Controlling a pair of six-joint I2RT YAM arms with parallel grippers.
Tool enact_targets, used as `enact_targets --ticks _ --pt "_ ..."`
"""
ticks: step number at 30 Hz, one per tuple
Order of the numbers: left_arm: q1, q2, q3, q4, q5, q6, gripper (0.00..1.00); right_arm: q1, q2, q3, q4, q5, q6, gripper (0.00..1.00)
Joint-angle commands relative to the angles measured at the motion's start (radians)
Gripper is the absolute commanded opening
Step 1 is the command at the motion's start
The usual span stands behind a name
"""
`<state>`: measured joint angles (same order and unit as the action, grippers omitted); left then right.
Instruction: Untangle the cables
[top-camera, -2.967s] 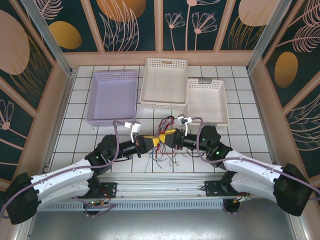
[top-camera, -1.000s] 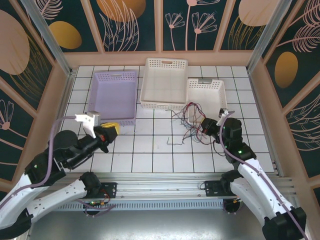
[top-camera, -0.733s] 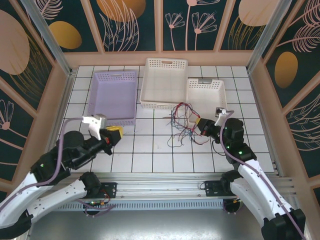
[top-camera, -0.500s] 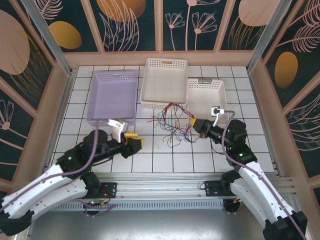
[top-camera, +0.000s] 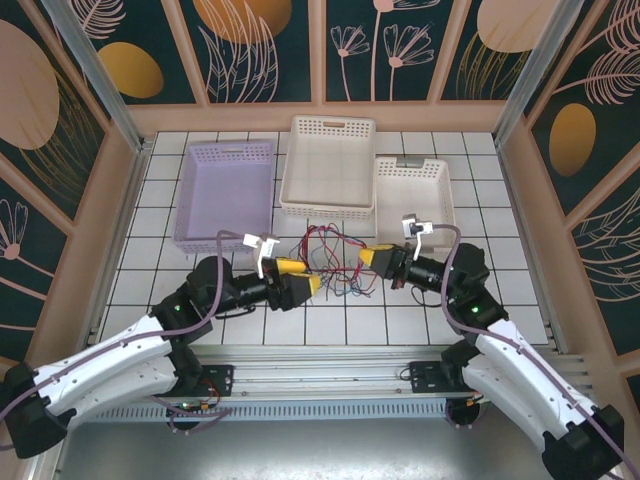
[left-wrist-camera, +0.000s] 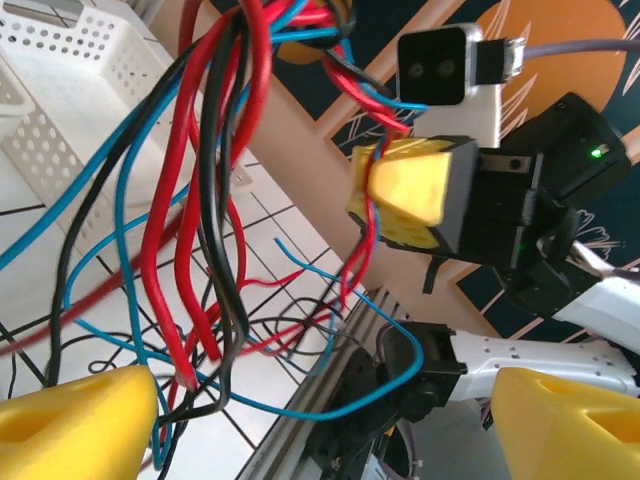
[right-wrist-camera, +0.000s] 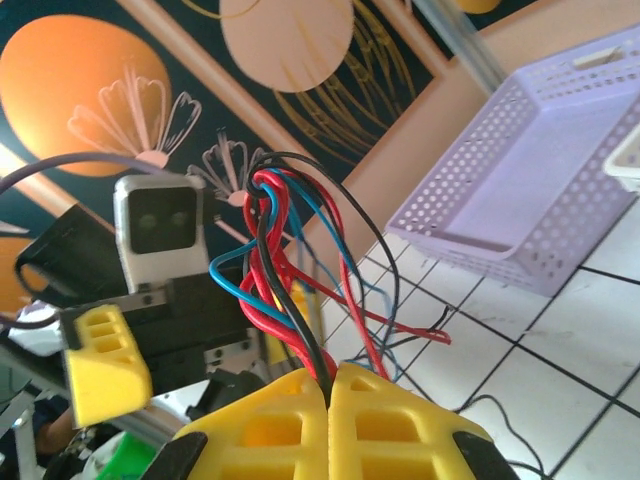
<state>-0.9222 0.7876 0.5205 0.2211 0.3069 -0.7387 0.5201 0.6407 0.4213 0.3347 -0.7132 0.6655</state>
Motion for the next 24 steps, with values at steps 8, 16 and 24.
enact_targets --ticks 8,16,24 --pt "0.001 0.064 0.069 -0.128 -0.155 0.102 0.82 0.055 -0.02 0.007 0.084 -0.034 0.008 0.0" --pt "0.0 0.093 0.102 -0.222 -0.263 0.146 0.21 0.057 -0.031 0.009 0.076 -0.042 0.013 0.0" --pt "0.001 0.052 0.162 -0.425 -0.418 0.203 0.0 0.054 -0.075 0.064 -0.175 0.133 -0.07 0.0"
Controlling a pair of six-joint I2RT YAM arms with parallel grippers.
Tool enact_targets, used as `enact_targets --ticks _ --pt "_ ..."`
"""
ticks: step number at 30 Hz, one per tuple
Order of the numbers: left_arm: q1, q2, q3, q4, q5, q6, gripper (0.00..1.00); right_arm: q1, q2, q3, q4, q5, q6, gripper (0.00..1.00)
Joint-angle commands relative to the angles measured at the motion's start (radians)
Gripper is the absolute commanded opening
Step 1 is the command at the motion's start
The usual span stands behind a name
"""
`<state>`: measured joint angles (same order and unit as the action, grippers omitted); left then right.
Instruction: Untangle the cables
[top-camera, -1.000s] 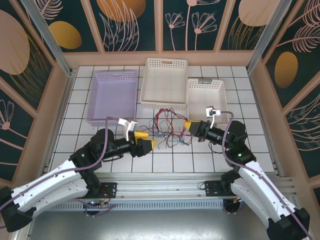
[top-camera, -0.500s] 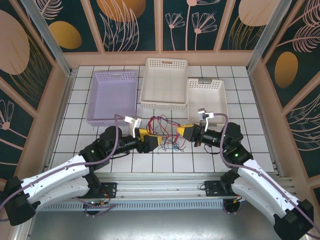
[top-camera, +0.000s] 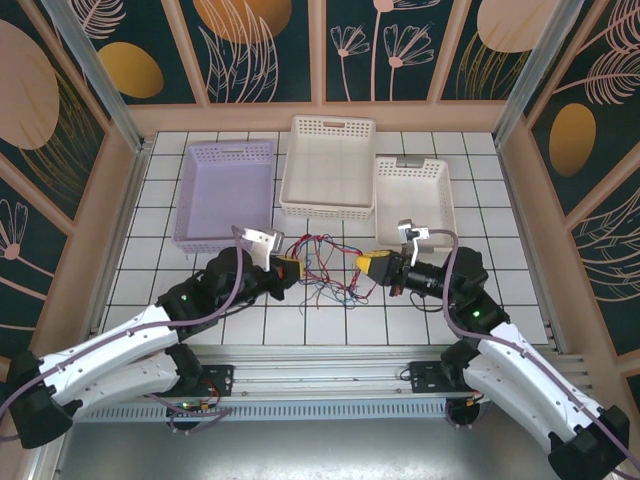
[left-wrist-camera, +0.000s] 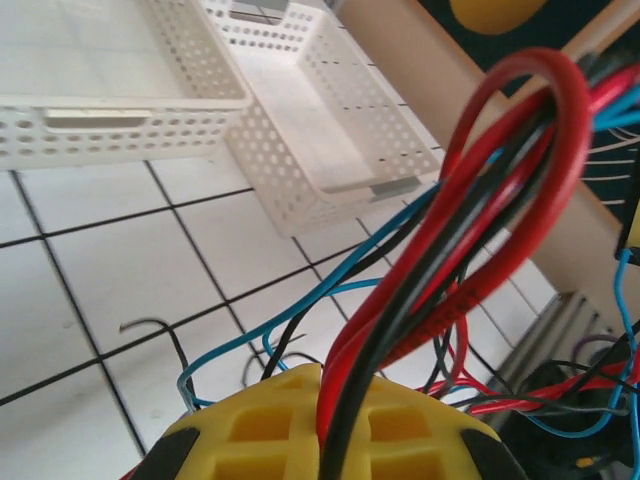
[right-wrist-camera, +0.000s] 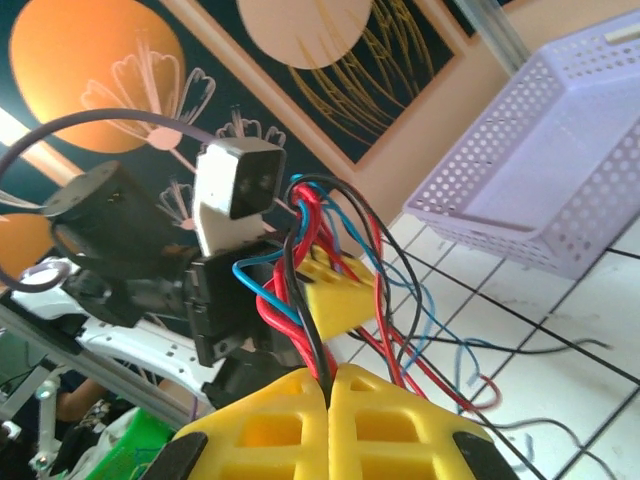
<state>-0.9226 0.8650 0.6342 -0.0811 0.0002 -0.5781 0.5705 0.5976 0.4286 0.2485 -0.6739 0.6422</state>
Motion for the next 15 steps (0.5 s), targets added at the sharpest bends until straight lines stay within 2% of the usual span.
enact_targets --ticks 1,5,7,9,12,15 --pt "0.002 -0.026 0.063 -0.169 -0.144 0.052 0.0 0.002 -0.039 0.071 -0.145 0.152 -0.063 0.0" --pt "0.002 -0.019 0.122 -0.33 -0.246 0.084 0.0 -0.018 -0.034 0.121 -0.305 0.315 -0.098 0.0" --pt "0.002 -0.01 0.151 -0.393 -0.275 0.099 0.0 -0.018 -0.018 0.132 -0.347 0.352 -0.107 0.0" --pt "0.002 -0.004 0.173 -0.429 -0.267 0.113 0.0 -0.054 0.005 0.134 -0.362 0.356 -0.106 0.0" --pt "0.002 0.008 0.202 -0.461 -0.216 0.142 0.0 -0.058 0.043 0.137 -0.367 0.339 -0.114 0.0" --pt "0.002 0.012 0.239 -0.505 -0.18 0.174 0.0 -0.06 0.069 0.159 -0.412 0.393 -0.132 0.0"
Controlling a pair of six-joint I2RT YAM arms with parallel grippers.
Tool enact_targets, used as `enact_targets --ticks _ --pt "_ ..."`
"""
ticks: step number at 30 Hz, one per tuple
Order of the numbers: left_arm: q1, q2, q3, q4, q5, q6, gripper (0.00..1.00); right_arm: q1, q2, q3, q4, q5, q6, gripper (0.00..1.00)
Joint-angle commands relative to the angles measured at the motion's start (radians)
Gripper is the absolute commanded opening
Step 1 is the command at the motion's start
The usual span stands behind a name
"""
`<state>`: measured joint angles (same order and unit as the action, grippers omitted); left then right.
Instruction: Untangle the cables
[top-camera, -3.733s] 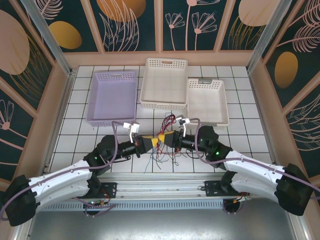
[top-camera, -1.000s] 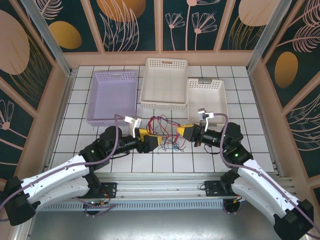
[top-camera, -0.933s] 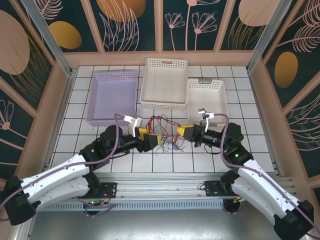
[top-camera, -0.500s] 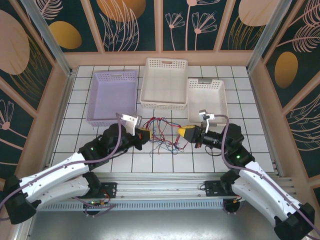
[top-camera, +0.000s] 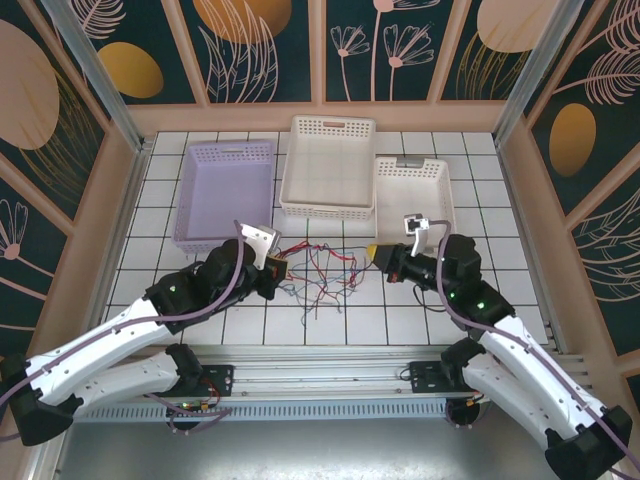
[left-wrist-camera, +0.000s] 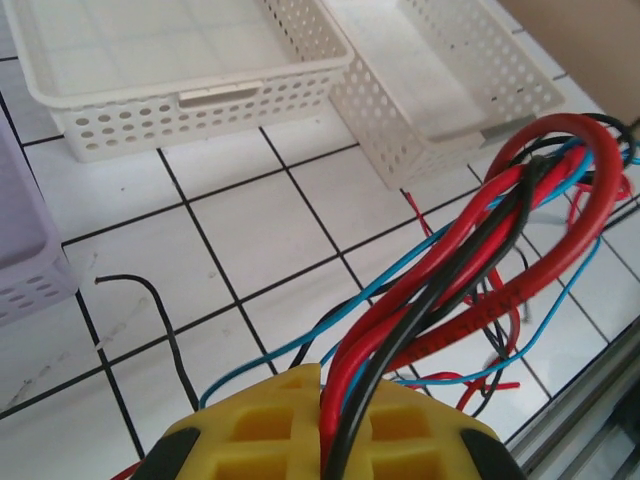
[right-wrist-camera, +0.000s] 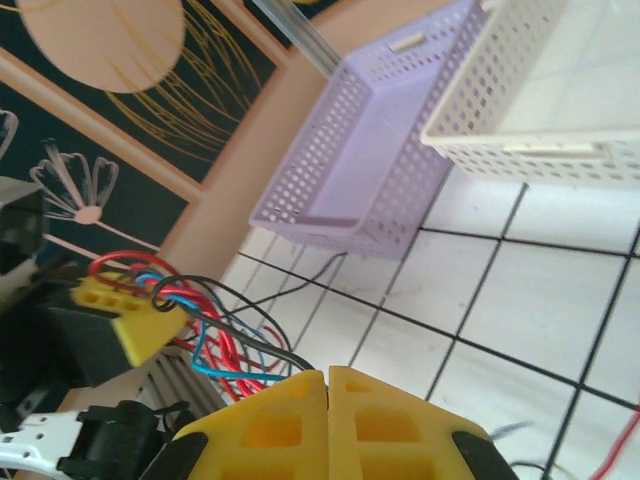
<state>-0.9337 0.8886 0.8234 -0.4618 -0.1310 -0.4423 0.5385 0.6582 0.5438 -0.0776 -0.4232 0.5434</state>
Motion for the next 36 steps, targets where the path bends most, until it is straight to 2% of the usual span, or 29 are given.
enact_targets --ticks 1,5,9,12,15,19,21,23,24,27,29,33,36 --pt "0.014 -0.014 0.061 -0.137 -0.051 0.041 0.0 -0.029 0.016 0.052 -0.1 0.157 -0.037 0.0" --pt "0.014 -0.014 0.076 -0.113 -0.012 0.015 0.0 -0.027 0.041 0.05 -0.061 0.049 -0.045 0.0" --pt "0.014 0.001 0.072 -0.043 0.052 -0.025 0.0 -0.004 0.041 0.035 -0.023 0.005 -0.056 0.0" --pt "0.014 0.036 0.069 -0.023 0.054 -0.028 0.0 0.003 0.029 0.033 -0.025 0.003 -0.066 0.0" --pt "0.014 0.092 0.074 -0.039 0.017 -0.021 0.0 0.003 -0.024 0.035 -0.04 0.072 -0.061 0.0" --pt "0.013 0.138 0.079 -0.013 0.029 -0.027 0.0 0.003 -0.037 0.052 -0.06 0.02 -0.074 0.02" --pt "0.014 0.145 0.082 0.024 0.05 -0.044 0.0 0.003 -0.032 0.057 -0.083 0.034 -0.081 0.28" --pt "0.014 0.154 0.088 0.062 0.077 -0.062 0.0 0.003 -0.038 0.051 -0.078 0.018 -0.084 0.44" --pt "0.013 0.161 0.091 0.082 0.088 -0.076 0.0 0.003 -0.045 0.045 -0.062 -0.003 -0.079 0.5" --pt "0.013 0.183 0.105 0.138 0.117 -0.116 0.0 0.003 -0.065 0.026 -0.002 -0.078 -0.053 0.59" --pt "0.013 0.201 0.118 0.169 0.136 -0.136 0.0 0.003 -0.069 0.027 0.016 -0.094 -0.044 0.6" --pt "0.014 0.247 0.143 0.187 0.158 -0.157 0.0 0.081 -0.039 0.004 0.081 -0.117 -0.027 0.42" --pt "0.013 0.269 0.178 0.186 0.15 -0.172 0.0 0.157 0.01 -0.016 0.118 -0.08 -0.03 0.42"
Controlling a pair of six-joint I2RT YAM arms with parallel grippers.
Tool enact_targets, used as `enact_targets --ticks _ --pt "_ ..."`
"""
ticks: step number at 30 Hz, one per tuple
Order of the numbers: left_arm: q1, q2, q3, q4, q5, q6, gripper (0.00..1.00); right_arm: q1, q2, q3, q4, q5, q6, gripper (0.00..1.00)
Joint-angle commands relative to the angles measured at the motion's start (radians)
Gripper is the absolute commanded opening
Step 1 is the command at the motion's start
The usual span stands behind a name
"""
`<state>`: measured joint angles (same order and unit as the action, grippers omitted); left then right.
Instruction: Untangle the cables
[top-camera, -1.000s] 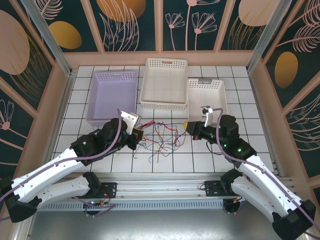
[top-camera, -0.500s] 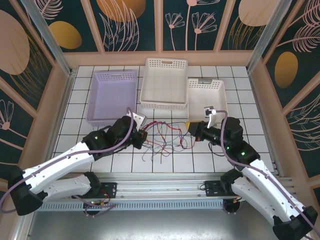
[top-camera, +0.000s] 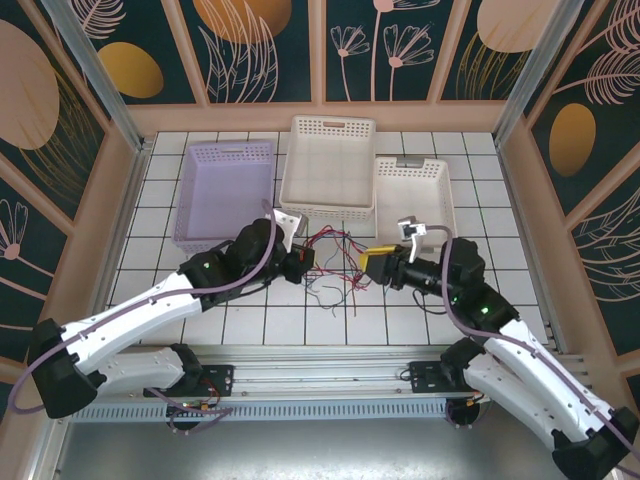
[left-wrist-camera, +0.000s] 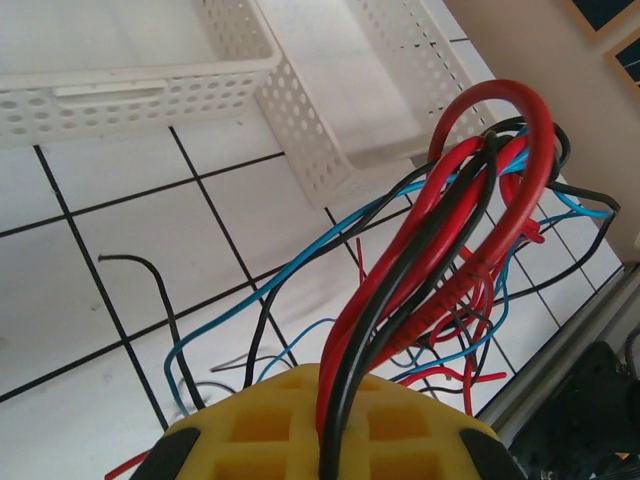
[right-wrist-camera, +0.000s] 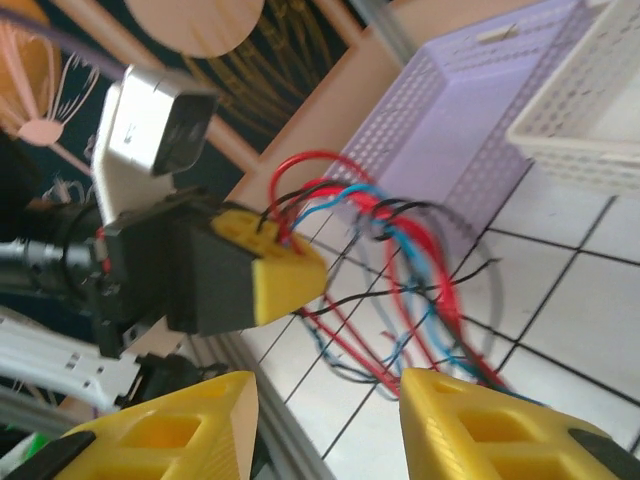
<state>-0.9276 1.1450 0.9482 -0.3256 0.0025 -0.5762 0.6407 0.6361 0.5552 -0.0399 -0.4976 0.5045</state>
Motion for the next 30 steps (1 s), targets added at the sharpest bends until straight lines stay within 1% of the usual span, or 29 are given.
enact_targets --ticks 1,5,8,11,16,19,22,24,28,29,30 --pt "0.008 0.017 0.057 0.051 0.013 -0.044 0.0 0.075 0.049 -0.036 0.097 0.005 0.008 0.42" --pt "0.007 0.031 0.066 0.063 -0.002 -0.076 0.0 0.195 0.116 -0.048 0.158 0.058 -0.003 0.48" --pt "0.007 0.037 0.068 0.087 0.023 -0.091 0.0 0.266 0.175 -0.033 0.149 0.172 -0.017 0.51" --pt "0.007 0.044 0.072 0.097 0.046 -0.1 0.0 0.27 0.234 -0.022 0.134 0.259 -0.019 0.52" --pt "0.008 0.034 0.05 0.138 0.081 -0.132 0.0 0.283 0.316 -0.024 0.172 0.344 -0.019 0.53" --pt "0.007 0.017 0.034 0.158 0.091 -0.15 0.0 0.3 0.34 -0.03 0.185 0.435 -0.021 0.53" --pt "0.007 0.009 0.03 0.179 0.107 -0.164 0.0 0.32 0.349 -0.049 0.254 0.488 -0.019 0.53" --pt "0.008 0.009 -0.002 0.193 0.12 -0.174 0.0 0.334 0.352 -0.056 0.295 0.508 -0.019 0.53" --pt "0.007 -0.006 -0.029 0.21 0.128 -0.188 0.0 0.357 0.317 -0.081 0.361 0.624 -0.02 0.49" --pt "0.008 -0.013 -0.038 0.214 0.128 -0.193 0.0 0.363 0.301 -0.096 0.384 0.654 -0.018 0.46" --pt "0.008 -0.019 -0.046 0.217 0.128 -0.196 0.0 0.366 0.289 -0.108 0.403 0.669 -0.018 0.41"
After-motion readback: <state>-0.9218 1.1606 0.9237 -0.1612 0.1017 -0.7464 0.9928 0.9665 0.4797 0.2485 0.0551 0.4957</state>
